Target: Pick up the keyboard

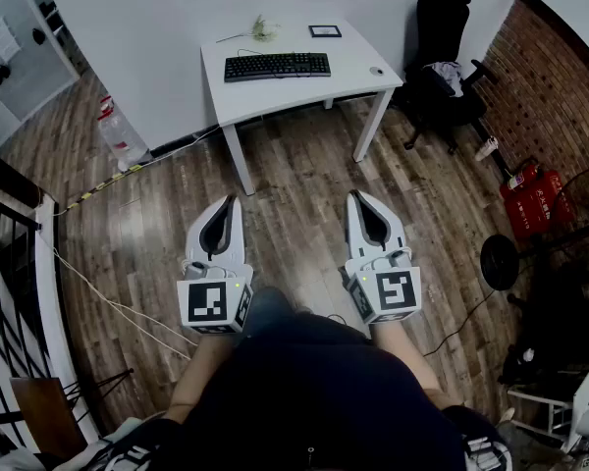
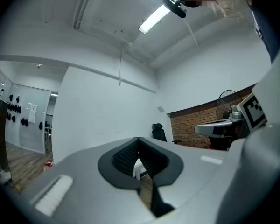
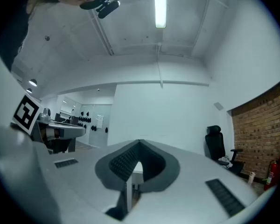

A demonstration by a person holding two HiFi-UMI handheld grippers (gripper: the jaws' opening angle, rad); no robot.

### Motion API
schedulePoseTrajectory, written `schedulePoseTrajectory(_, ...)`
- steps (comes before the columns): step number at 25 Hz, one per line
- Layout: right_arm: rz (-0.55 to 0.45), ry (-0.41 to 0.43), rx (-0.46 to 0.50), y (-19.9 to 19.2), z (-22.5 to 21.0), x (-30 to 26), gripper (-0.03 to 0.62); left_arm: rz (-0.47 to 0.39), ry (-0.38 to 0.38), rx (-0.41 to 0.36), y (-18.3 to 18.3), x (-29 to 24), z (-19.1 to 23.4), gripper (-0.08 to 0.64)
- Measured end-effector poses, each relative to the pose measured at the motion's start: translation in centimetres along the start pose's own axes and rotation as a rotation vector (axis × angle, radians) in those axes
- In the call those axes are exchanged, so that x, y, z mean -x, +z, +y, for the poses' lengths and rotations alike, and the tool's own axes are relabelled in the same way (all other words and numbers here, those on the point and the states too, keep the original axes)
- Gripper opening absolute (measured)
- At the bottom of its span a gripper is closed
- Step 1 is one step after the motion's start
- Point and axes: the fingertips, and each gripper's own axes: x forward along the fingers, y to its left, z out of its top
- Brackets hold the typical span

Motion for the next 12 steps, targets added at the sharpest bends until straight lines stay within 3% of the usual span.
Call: schedulePoseTrajectory(12, 0.023, -0.004, -0.007, -1.7, -1.7, -4.8, 0.013, 0.043, -0.006, 0.042, -2.5, -5.1, 2.8, 0.029)
